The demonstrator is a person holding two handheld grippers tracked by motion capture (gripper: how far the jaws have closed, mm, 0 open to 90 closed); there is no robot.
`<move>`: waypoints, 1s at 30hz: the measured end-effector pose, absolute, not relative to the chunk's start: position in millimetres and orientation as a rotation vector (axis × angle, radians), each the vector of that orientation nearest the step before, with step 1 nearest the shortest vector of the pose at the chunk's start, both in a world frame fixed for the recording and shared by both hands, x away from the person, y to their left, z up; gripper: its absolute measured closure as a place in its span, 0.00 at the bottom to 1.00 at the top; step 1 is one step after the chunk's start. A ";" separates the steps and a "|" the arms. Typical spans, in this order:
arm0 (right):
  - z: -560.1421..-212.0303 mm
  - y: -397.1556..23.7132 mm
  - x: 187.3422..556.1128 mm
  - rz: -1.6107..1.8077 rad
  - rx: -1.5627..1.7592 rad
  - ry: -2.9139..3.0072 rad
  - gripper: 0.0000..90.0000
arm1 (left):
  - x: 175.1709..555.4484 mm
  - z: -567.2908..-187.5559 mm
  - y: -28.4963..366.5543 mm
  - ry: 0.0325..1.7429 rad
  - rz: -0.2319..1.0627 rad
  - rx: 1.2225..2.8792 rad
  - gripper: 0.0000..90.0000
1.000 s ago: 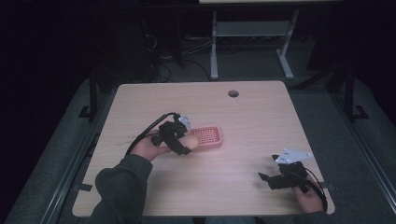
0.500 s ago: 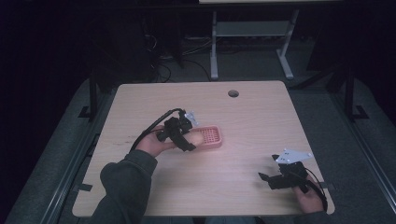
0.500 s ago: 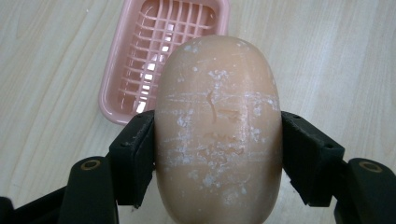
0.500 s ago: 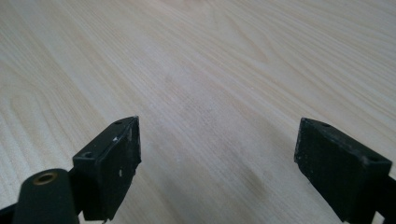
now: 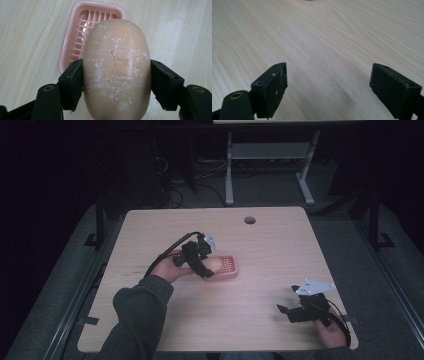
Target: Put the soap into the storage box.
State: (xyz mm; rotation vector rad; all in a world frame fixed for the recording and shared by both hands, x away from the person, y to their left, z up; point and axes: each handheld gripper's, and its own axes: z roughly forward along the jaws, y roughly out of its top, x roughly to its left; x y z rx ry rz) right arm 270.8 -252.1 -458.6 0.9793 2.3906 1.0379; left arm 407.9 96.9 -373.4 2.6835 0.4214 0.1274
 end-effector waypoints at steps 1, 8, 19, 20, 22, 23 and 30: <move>-458.5 -252.0 270.7 1.040 0.982 2.390 0.16 | 408.7 -372.7 96.5 0.418 0.129 2.681 0.36; -458.6 -252.3 271.0 1.040 0.981 2.390 0.16 | 414.9 -370.7 92.3 0.413 0.125 2.683 0.36; -458.4 -253.4 271.2 1.045 0.980 2.386 0.16 | 423.9 -375.3 83.5 0.419 0.111 2.683 0.36; -458.4 -253.4 271.2 1.045 0.980 2.386 0.16 | 424.6 -376.9 82.7 0.427 0.106 2.685 0.36; -458.3 -253.6 271.2 1.046 0.980 2.385 0.16 | 426.5 -380.1 81.4 0.430 0.101 2.680 0.36; -458.3 -253.7 271.2 1.046 0.981 2.384 0.16 | 427.7 -381.3 80.7 0.425 0.100 2.686 0.36; -458.5 -254.0 271.1 1.049 0.983 2.385 0.16 | 432.6 -389.4 77.2 0.438 0.078 2.682 0.36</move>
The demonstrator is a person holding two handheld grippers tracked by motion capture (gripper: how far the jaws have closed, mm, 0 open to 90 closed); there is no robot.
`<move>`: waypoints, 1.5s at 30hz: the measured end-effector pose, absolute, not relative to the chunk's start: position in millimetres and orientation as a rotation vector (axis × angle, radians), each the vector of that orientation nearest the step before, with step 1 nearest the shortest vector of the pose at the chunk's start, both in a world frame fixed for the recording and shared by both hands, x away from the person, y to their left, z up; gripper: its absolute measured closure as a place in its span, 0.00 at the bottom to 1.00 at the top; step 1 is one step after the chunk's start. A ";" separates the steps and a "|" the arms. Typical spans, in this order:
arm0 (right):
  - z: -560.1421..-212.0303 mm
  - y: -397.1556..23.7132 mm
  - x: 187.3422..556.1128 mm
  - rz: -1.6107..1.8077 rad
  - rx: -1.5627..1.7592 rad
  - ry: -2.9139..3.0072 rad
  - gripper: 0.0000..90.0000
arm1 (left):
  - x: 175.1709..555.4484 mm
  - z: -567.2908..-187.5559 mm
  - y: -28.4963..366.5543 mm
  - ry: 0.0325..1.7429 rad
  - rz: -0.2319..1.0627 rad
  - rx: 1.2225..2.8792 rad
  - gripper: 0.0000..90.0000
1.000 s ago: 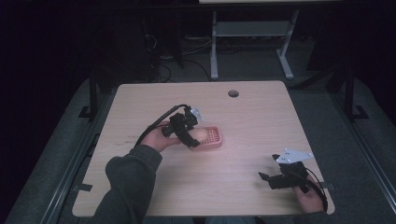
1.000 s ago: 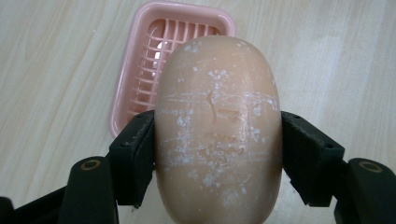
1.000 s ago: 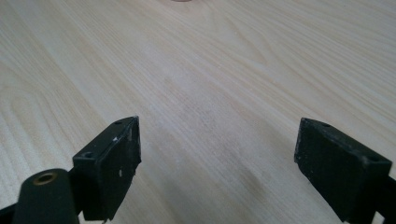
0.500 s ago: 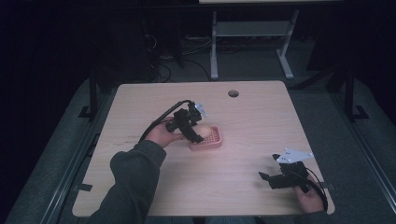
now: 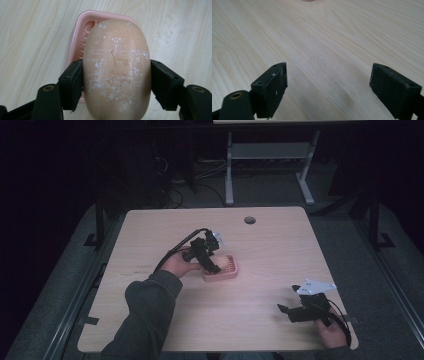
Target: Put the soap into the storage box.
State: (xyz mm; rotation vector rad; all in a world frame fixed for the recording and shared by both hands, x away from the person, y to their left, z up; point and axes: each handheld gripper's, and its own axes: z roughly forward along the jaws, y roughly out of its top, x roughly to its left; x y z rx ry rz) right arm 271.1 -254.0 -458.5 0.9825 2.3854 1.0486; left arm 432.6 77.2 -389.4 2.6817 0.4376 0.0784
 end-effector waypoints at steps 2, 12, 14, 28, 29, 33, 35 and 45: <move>-458.5 -254.0 271.1 1.050 0.985 2.386 0.16 | 435.0 -391.0 76.9 0.429 0.078 2.686 0.36; -458.7 -254.4 271.2 1.048 0.982 2.389 0.16 | 440.8 -400.5 73.8 0.438 0.065 2.691 0.36; -458.7 -255.0 271.4 1.043 0.976 2.391 0.16 | 441.7 -402.1 73.3 0.439 0.062 2.696 0.36; -458.6 -255.1 270.9 1.042 0.984 2.396 0.16 | 447.8 -409.6 73.1 0.460 0.056 2.693 0.36; -458.7 -255.1 270.9 1.041 0.983 2.396 0.16 | 448.3 -410.0 72.9 0.459 0.055 2.694 0.36; -458.7 -255.3 270.9 1.041 0.987 2.395 0.16 | 450.2 -412.4 72.7 0.458 0.049 2.700 0.36; -458.9 -255.6 270.9 1.042 0.991 2.396 0.16 | 450.9 -414.1 72.5 0.460 0.048 2.704 0.36; -458.9 -255.9 270.8 1.044 0.993 2.396 0.16 | 452.1 -416.7 71.7 0.448 0.048 2.706 0.36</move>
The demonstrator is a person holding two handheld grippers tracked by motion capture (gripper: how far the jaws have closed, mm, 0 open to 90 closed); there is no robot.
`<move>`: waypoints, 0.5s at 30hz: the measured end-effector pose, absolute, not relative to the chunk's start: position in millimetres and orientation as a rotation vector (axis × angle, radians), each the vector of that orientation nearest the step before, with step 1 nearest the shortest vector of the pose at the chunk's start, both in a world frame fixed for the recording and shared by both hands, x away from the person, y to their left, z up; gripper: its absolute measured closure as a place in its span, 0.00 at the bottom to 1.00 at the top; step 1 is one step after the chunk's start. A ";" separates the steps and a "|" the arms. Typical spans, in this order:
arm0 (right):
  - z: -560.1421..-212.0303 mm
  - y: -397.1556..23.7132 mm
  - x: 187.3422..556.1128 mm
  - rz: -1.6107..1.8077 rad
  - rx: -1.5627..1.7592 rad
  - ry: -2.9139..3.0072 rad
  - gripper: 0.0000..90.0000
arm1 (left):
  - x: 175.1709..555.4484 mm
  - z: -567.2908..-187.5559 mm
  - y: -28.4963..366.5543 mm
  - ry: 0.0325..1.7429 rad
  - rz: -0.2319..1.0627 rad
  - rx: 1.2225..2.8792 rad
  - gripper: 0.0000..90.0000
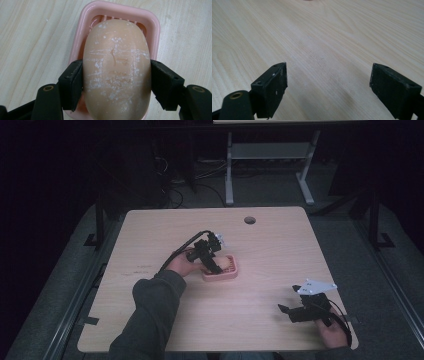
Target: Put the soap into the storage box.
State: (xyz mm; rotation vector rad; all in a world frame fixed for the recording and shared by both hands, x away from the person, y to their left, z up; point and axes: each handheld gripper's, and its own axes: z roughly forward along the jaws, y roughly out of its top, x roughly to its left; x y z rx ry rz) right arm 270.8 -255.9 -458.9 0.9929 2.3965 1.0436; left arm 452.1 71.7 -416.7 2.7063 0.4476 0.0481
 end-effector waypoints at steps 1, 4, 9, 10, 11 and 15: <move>-459.0 -255.8 270.8 1.043 0.992 2.397 0.16 | 452.1 -416.8 71.7 0.448 0.048 2.706 0.36; -459.0 -255.7 270.9 1.041 0.989 2.397 0.16 | 451.8 -416.7 71.5 0.445 0.051 2.707 0.36; -459.0 -255.6 270.9 1.040 0.988 2.397 0.16 | 452.0 -417.5 71.4 0.453 0.060 2.709 0.36; -459.1 -255.6 270.9 1.041 0.988 2.397 0.16 | 452.1 -417.9 71.4 0.453 0.063 2.712 0.36; -459.2 -255.5 271.0 1.042 0.989 2.398 0.16 | 452.0 -418.6 71.1 0.453 0.065 2.716 0.36; -459.1 -255.6 271.0 1.042 0.987 2.397 0.16 | 451.0 -420.4 69.6 0.445 0.073 2.729 0.36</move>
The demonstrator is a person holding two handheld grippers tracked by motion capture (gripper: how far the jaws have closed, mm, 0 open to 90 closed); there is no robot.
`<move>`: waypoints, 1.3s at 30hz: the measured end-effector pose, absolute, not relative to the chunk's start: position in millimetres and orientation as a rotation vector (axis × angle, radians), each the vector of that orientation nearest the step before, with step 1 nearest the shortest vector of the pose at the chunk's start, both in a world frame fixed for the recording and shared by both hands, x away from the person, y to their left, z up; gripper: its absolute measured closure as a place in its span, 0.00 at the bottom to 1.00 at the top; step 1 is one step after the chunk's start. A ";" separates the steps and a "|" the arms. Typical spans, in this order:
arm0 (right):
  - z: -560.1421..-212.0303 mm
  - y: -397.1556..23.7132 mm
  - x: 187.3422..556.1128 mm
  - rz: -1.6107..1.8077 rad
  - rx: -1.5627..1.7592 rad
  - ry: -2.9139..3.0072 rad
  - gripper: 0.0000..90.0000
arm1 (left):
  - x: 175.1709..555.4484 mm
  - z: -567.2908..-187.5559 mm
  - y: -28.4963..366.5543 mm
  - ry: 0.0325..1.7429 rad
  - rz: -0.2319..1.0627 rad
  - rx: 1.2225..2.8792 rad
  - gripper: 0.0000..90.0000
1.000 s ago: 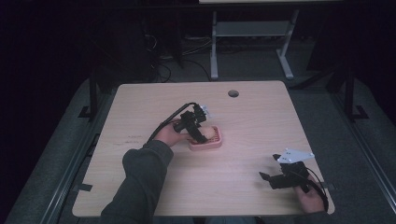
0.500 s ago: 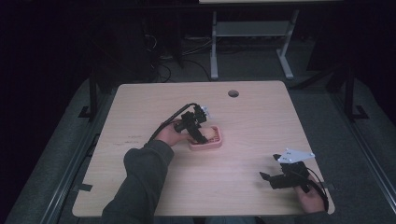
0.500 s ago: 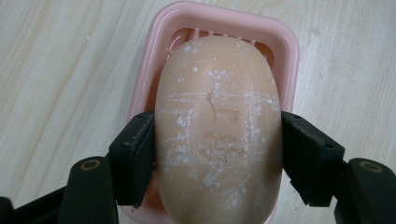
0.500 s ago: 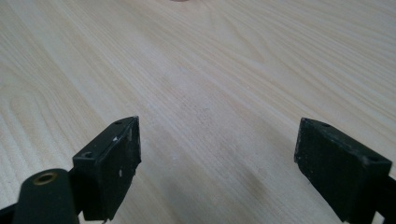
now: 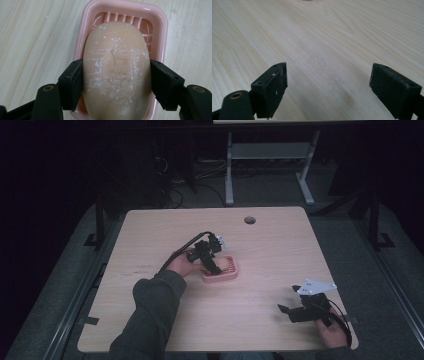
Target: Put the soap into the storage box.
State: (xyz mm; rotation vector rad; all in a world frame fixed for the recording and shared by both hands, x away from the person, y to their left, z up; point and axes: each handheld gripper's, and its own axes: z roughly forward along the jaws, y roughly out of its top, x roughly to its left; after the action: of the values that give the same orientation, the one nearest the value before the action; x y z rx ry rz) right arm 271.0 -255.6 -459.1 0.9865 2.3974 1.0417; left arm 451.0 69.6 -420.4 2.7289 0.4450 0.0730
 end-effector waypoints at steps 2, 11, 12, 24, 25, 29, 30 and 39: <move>-459.1 -255.6 271.0 1.041 0.988 2.398 0.16 | 450.7 -420.0 69.0 0.441 0.076 2.734 0.36; -459.0 -255.3 271.0 1.039 0.985 2.399 0.16 | 450.3 -420.3 68.8 0.442 0.074 2.733 0.35; -459.1 -255.2 271.1 1.039 0.984 2.399 0.16 | 449.9 -420.1 68.8 0.437 0.072 2.737 0.35; -458.9 -254.6 271.2 1.038 0.980 2.400 0.16 | 443.1 -414.0 68.4 0.411 0.077 2.729 0.29; -458.8 -254.7 271.2 1.040 0.981 2.398 0.16 | 442.1 -412.8 68.8 0.410 0.073 2.726 0.29; -459.1 -255.2 271.5 1.038 0.984 2.398 0.16 | 435.2 -407.9 71.5 0.392 0.088 2.709 0.29; -459.3 -255.2 271.6 1.037 0.984 2.398 0.16 | 433.6 -406.8 72.6 0.394 0.092 2.702 0.29; -459.3 -251.7 272.3 1.037 0.989 2.395 0.16 | 425.5 -402.8 86.6 0.418 0.100 2.677 0.29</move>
State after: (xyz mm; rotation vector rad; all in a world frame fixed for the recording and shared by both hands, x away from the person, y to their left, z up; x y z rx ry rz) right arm 272.3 -251.7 -459.3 0.9887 2.3948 1.0373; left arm 425.5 86.6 -402.8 2.6769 0.4184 0.0996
